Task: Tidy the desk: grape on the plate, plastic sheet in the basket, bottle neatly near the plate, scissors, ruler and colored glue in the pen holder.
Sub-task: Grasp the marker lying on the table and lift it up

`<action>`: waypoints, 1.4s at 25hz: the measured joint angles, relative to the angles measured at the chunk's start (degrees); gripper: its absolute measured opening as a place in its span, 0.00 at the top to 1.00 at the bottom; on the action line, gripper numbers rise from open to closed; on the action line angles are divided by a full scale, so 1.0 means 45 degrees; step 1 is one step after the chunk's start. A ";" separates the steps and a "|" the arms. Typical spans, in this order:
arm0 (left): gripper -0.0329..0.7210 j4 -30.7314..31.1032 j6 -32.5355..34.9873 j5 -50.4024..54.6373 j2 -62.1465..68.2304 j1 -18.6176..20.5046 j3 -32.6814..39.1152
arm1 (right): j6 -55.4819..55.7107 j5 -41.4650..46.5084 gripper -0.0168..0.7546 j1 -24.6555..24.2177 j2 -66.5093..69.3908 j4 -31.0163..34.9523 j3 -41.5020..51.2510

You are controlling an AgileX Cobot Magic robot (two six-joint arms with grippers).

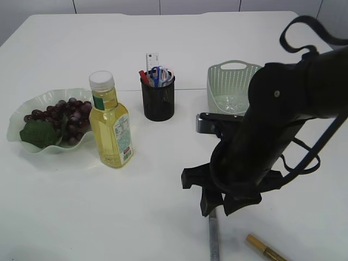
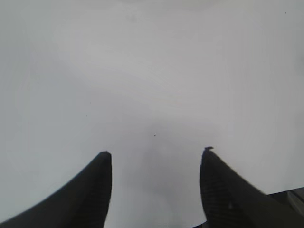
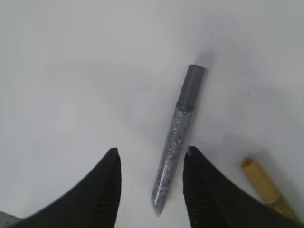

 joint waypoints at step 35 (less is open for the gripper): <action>0.38 -0.0020 0.0000 -0.0538 0.0000 0.0000 0.0000 | 0.0756 -0.0756 0.85 0.0004 0.2645 0.0531 -0.0131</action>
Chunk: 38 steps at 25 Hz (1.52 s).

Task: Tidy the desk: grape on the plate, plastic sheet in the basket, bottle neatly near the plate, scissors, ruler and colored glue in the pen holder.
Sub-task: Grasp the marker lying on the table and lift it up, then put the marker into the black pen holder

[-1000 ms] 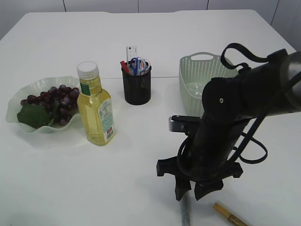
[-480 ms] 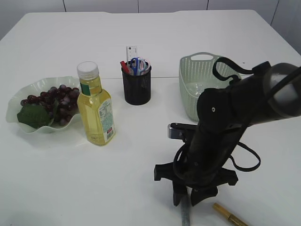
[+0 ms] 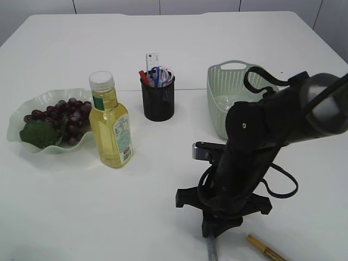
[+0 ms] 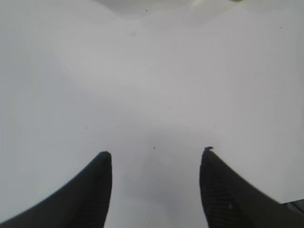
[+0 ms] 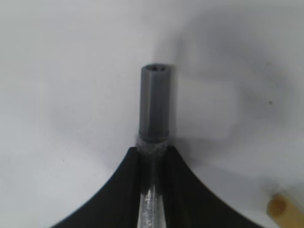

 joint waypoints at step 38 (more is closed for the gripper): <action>0.38 -0.0616 0.0000 -0.0229 0.0000 0.0000 0.0000 | -1.7150 0.1281 0.88 -0.5365 -0.3476 1.4879 -0.1636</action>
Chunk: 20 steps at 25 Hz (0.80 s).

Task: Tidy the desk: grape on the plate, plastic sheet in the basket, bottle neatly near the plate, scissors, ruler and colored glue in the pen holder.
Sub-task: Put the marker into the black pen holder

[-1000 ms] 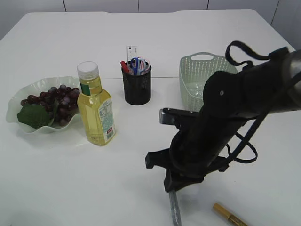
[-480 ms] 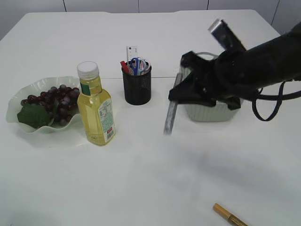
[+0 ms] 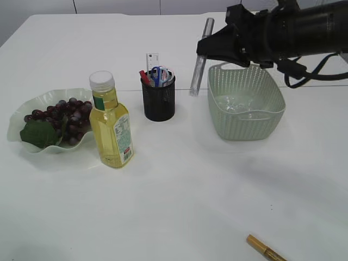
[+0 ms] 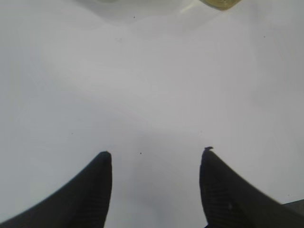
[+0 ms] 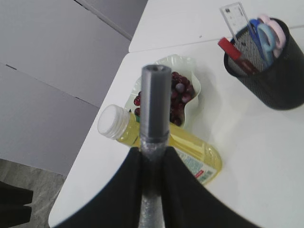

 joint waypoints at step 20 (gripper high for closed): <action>0.38 -0.0030 0.0000 0.0000 0.0000 0.0000 0.0000 | -0.2985 0.1724 0.88 0.0000 0.7067 0.0436 -0.9232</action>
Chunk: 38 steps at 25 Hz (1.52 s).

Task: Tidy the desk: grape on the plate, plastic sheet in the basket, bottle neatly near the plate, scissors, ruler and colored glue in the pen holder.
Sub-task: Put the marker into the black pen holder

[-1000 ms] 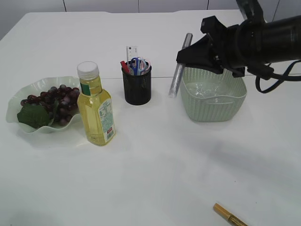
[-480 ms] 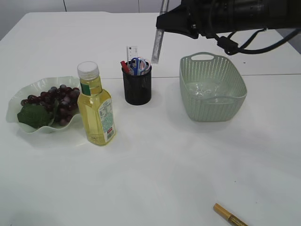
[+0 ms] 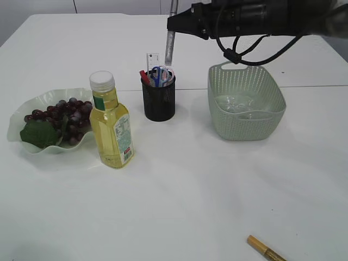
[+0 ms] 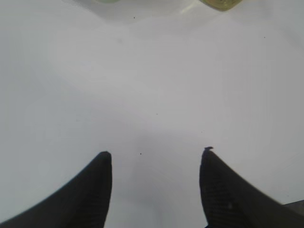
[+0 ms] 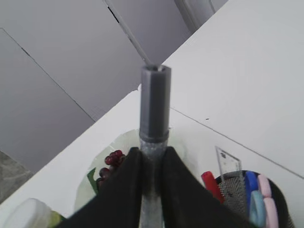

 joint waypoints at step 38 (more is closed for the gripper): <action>0.38 0.0000 0.0000 -0.0052 0.0000 0.0000 0.0000 | -0.6832 0.0753 0.79 0.0043 0.2904 0.2802 -0.1287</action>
